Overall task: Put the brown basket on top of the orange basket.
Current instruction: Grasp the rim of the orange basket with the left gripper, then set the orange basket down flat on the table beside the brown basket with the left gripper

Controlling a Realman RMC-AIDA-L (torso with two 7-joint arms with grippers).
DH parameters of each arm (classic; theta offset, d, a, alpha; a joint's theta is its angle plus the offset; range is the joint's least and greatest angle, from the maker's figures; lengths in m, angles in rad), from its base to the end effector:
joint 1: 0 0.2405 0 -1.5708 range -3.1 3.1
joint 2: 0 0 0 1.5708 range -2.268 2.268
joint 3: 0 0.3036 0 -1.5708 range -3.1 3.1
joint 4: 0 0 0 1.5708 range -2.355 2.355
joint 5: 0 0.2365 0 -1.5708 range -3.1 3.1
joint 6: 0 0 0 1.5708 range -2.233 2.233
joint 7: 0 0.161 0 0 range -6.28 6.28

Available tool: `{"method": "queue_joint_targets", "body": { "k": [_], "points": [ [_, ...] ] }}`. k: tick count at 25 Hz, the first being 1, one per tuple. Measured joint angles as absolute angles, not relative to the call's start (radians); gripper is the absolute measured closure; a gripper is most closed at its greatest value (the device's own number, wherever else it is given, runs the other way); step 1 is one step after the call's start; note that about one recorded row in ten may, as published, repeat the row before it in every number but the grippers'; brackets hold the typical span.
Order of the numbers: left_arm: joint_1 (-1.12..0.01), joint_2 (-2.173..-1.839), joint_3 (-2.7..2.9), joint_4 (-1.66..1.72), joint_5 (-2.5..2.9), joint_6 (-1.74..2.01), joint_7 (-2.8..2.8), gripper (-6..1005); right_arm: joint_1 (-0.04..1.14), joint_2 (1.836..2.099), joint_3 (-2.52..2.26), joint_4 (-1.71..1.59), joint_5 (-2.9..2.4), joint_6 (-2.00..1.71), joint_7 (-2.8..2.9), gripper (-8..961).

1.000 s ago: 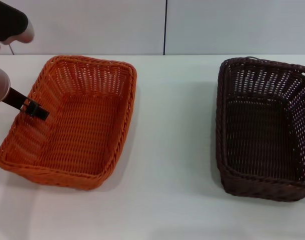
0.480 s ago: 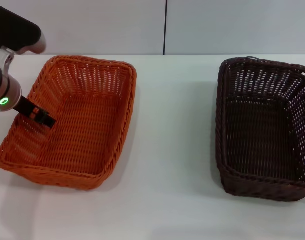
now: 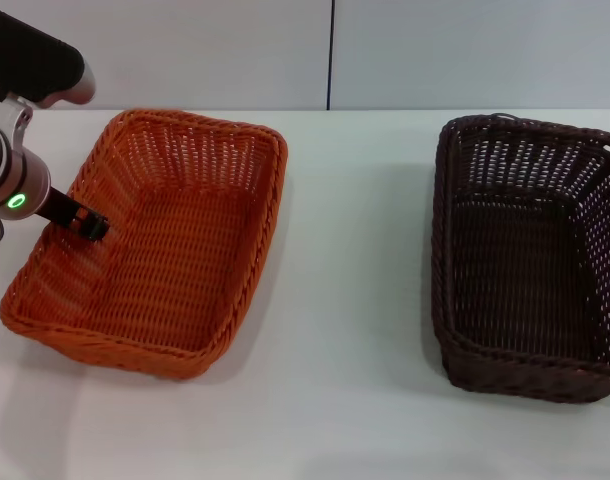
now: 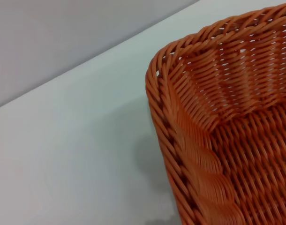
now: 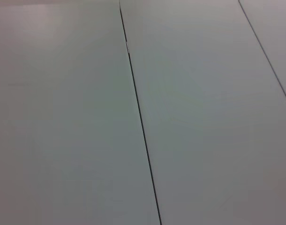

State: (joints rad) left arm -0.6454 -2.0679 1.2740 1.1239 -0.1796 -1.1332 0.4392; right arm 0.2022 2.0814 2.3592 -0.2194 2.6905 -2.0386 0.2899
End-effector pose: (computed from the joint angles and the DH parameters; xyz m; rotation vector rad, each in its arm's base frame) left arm -0.2837 0.4779 0.0040 -2.0747 -0.9198 0.4900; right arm 0.4081 0.1942 0.0177 -1.1263 0.3265 0.9795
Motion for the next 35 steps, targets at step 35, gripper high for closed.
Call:
{"method": "queue_joint_targets", "body": {
  "k": [35],
  "points": [
    [-0.682, -2.055, 1.12, 1.59, -0.306, -1.433, 0.919, 828, 0.186, 2.082, 2.368, -0.219, 2.691, -2.097, 0.291, 133]
  ]
}}
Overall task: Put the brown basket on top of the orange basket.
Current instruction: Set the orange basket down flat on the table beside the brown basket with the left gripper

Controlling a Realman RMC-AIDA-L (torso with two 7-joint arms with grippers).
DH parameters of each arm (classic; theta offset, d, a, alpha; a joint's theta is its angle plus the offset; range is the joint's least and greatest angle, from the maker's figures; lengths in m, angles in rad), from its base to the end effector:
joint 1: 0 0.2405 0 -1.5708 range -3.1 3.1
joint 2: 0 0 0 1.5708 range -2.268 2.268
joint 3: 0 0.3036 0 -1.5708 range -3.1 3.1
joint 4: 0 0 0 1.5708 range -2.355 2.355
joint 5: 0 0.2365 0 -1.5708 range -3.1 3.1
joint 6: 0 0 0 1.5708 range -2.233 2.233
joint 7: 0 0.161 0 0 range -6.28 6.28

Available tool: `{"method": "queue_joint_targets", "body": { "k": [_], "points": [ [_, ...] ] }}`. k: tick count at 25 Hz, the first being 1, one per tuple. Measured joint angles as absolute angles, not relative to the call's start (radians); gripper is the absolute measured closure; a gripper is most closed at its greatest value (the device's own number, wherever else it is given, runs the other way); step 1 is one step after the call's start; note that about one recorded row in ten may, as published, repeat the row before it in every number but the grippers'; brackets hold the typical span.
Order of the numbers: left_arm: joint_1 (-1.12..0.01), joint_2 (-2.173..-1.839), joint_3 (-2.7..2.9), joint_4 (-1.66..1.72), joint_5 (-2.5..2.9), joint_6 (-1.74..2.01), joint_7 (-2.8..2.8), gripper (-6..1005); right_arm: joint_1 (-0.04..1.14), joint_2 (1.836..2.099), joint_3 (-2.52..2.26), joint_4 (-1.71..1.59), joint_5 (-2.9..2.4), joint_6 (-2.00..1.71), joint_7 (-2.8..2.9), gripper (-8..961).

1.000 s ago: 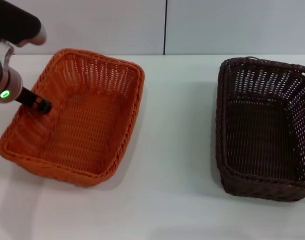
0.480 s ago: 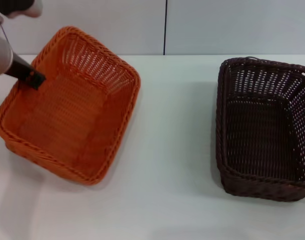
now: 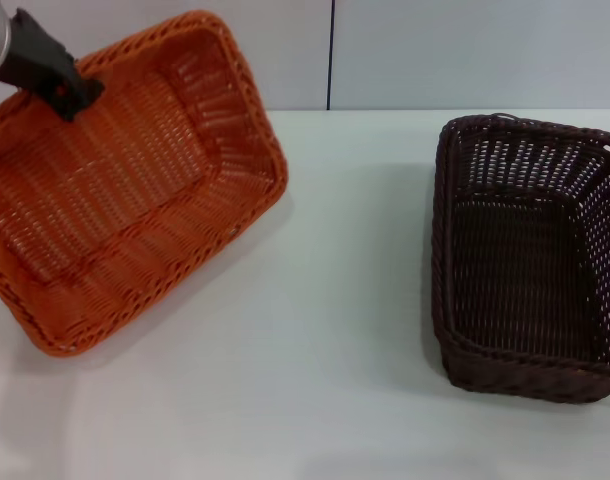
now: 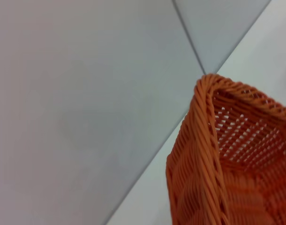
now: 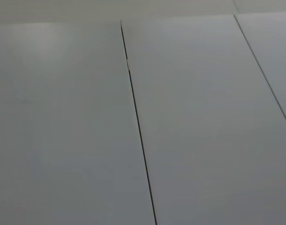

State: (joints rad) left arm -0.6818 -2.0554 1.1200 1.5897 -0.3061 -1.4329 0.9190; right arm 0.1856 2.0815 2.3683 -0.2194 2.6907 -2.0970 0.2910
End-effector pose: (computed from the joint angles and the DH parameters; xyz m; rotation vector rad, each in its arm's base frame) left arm -0.1737 0.4711 0.0930 -2.2481 -0.3187 0.4290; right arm 0.4046 0.1830 0.0228 -1.0990 0.2825 0.9969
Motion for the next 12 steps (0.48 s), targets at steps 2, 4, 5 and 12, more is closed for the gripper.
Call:
{"method": "queue_joint_targets", "body": {
  "k": [2, 4, 5, 12],
  "points": [
    [-0.697, -2.055, 1.116, 1.609, -0.306, -1.456, 0.962, 828, 0.185, 2.082, 2.369, -0.219, 2.691, -2.101, 0.291, 133],
    [-0.71, -2.056, 1.116, 1.62, -0.307, -1.479, 0.998, 828, 0.184, 2.082, 2.369, -0.219, 2.691, -2.102, 0.291, 133],
    [-0.721, -2.056, 1.116, 1.626, -0.307, -1.493, 1.02, 829, 0.184, 2.082, 2.368, -0.219, 2.691, -2.103, 0.291, 133],
    [-0.737, -2.058, 1.124, 1.642, -0.388, -1.559, 1.246, 831, 0.177, 2.082, 2.369, -0.22, 2.691, -2.119, 0.291, 131]
  ]
}}
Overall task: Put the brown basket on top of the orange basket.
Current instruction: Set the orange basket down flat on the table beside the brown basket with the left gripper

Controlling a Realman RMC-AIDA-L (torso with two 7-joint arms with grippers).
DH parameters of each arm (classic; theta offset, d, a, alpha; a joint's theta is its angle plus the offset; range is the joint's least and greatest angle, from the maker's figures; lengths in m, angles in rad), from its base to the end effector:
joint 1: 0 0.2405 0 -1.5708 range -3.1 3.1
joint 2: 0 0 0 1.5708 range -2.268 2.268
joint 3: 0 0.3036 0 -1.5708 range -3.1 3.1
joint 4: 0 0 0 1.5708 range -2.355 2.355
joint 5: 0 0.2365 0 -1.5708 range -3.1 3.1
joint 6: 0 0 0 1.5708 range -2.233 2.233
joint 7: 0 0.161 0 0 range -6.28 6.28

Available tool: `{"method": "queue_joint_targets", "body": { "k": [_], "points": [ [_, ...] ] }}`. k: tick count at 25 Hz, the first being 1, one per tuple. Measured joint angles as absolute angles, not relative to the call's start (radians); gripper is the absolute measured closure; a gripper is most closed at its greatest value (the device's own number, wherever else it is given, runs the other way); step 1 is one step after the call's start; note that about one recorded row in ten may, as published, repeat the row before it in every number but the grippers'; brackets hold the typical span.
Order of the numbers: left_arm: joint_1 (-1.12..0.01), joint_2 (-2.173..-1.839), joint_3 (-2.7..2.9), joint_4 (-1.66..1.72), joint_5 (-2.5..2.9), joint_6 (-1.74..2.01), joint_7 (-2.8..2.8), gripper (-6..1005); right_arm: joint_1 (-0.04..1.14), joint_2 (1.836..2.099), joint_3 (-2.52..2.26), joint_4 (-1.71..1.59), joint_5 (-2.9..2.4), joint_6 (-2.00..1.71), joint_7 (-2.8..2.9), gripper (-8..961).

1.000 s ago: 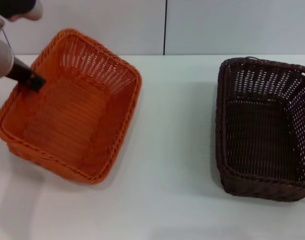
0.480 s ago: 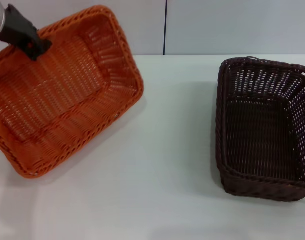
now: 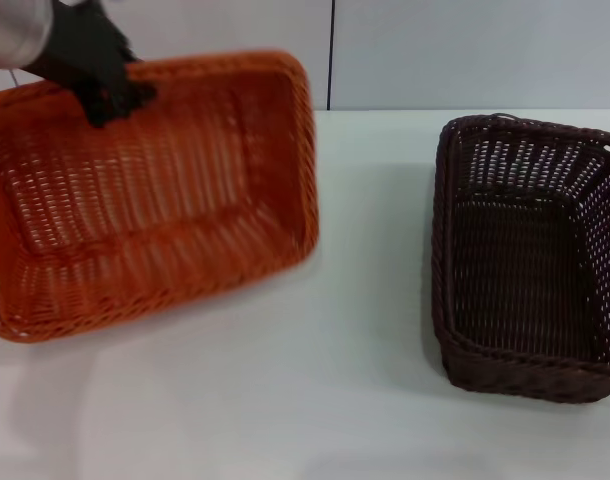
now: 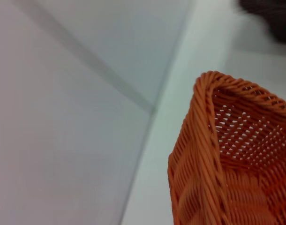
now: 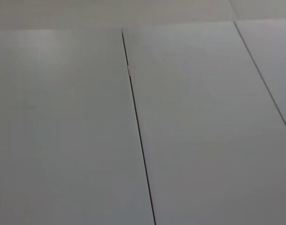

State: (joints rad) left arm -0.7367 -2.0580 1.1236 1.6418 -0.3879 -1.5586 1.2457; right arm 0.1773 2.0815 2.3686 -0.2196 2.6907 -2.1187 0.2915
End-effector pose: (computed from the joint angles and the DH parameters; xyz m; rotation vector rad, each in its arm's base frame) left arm -0.1350 0.4604 0.0831 -2.4131 0.1320 0.5302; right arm 0.4034 0.1779 0.0243 -1.0914 0.2676 1.0022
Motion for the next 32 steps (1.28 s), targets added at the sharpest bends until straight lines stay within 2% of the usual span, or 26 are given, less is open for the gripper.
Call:
{"method": "queue_joint_targets", "body": {
  "k": [22, 32],
  "points": [
    [-0.764, -2.065, 1.216, 1.619, -0.541, -1.619, 1.438, 833, 0.17, 2.081, 2.362, -0.219, 2.691, -2.129, 0.291, 130],
    [-0.79, -2.071, 1.272, 1.425, -0.583, -1.471, 1.5, 835, 0.172, 2.081, 2.36, -0.22, 2.691, -2.129, 0.291, 131]
  ]
}}
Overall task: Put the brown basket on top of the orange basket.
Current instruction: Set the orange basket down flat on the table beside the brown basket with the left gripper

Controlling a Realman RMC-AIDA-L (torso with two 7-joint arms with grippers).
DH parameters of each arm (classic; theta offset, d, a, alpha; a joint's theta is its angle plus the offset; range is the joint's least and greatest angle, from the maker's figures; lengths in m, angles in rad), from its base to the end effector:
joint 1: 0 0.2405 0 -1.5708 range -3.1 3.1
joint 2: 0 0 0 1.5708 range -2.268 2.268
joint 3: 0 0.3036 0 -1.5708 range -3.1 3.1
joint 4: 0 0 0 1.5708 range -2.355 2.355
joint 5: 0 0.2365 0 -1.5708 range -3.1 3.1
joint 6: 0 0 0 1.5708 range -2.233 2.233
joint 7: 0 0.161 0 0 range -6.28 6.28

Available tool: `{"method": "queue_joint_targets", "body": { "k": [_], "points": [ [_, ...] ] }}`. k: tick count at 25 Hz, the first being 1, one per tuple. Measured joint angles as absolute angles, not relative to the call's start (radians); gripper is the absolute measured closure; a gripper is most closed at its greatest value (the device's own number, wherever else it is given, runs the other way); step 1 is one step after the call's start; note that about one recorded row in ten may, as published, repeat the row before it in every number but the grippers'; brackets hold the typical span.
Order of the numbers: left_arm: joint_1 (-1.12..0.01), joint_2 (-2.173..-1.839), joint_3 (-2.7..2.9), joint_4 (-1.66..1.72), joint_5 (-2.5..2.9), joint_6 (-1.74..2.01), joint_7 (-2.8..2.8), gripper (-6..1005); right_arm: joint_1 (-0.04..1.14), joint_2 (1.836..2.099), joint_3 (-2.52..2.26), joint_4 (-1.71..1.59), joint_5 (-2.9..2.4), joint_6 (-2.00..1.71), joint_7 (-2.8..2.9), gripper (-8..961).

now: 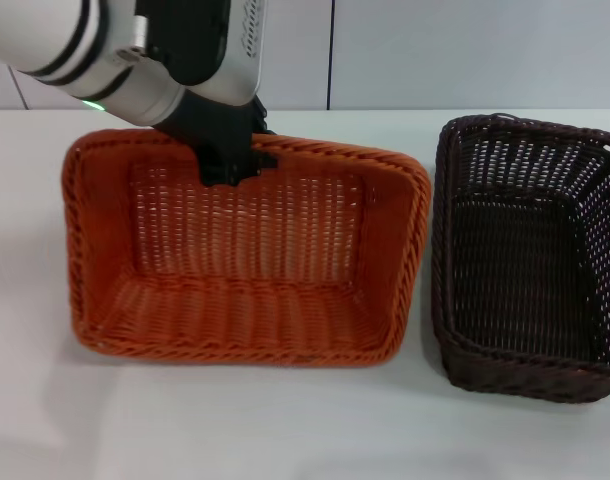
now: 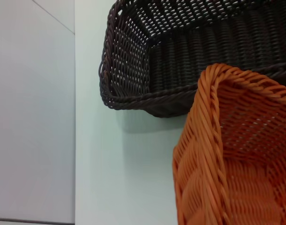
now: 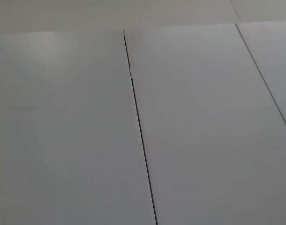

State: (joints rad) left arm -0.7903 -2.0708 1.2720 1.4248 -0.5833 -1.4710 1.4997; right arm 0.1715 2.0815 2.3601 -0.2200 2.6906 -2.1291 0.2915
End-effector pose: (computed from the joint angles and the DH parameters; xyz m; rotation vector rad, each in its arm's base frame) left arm -0.1114 0.4623 -0.0006 -2.6450 0.5693 0.4712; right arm 0.4028 0.1748 0.0241 -1.0958 0.2622 1.0056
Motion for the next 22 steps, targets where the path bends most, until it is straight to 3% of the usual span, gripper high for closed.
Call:
{"method": "queue_joint_targets", "body": {
  "k": [22],
  "points": [
    [-0.838, -2.075, 1.291, 1.174, -0.59, -1.15, 1.486, 810, 0.17, 2.082, 2.359, -0.219, 2.689, -2.129, 0.291, 131]
  ]
}}
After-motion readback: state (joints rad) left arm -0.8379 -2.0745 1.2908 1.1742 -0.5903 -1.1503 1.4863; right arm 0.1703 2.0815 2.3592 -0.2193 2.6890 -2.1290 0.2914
